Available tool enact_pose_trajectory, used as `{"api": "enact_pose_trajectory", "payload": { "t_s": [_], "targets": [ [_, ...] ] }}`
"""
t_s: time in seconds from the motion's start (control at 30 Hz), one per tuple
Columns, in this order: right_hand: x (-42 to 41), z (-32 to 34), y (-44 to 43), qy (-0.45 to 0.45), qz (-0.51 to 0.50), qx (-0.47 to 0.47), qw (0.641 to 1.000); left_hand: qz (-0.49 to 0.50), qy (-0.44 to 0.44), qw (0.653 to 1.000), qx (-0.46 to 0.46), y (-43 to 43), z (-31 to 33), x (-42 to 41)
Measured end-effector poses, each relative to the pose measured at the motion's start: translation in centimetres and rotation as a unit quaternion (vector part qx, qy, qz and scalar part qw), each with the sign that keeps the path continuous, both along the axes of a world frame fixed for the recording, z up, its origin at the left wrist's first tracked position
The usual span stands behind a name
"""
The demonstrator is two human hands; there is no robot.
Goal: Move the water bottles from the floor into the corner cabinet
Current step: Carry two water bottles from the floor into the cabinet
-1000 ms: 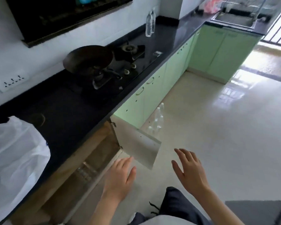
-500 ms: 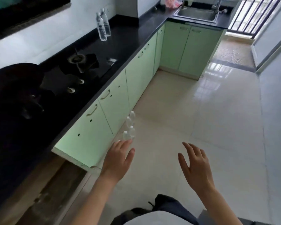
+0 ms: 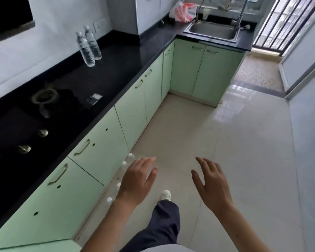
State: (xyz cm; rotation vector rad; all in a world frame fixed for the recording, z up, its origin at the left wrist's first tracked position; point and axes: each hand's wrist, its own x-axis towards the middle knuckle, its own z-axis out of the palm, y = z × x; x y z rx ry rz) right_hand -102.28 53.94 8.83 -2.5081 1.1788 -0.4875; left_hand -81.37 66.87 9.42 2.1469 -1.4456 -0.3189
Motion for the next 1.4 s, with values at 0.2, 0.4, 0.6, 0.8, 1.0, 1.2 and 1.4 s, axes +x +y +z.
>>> {"api": "enact_pose_trajectory", "payload": {
  "t_s": [0.2, 0.4, 0.6, 0.8, 1.0, 1.2, 1.4],
  "targets": [
    [7.2, 1.4, -12.9, 0.041, 0.007, -0.007, 0.999, -0.015, 0.009, 1.000, 0.011, -13.8, -1.3, 7.0],
    [16.3, 4.9, -26.3, 0.015, 0.035, -0.014, 0.999, 0.004, -0.016, 0.999, -0.039, -26.7, 2.9, 15.7],
    [26.4, 4.0, -39.5, 0.000, 0.119, -0.001, 0.993, 0.106, -0.022, 0.992, -0.062, -36.2, 2.6, 23.4],
    [37.7, 3.5, -50.9, 0.036, 0.237, 0.025, 0.970, 0.253, 0.023, 0.967, -0.014, -43.3, 1.1, 28.0],
    [49.4, 4.9, -57.0, 0.035, 0.365, 0.020, 0.930, 0.394, 0.032, 0.918, -0.027, -47.0, 3.0, 33.7],
    [60.4, 5.0, -58.2, -0.001, 0.433, 0.028, 0.901, 0.483, 0.008, 0.873, -0.060, -47.7, 3.7, 40.5],
    [69.0, 2.9, -57.1, 0.004, 0.453, 0.028, 0.891, 0.516, 0.053, 0.853, -0.051, -47.3, 0.6, 47.5]
  ]
}}
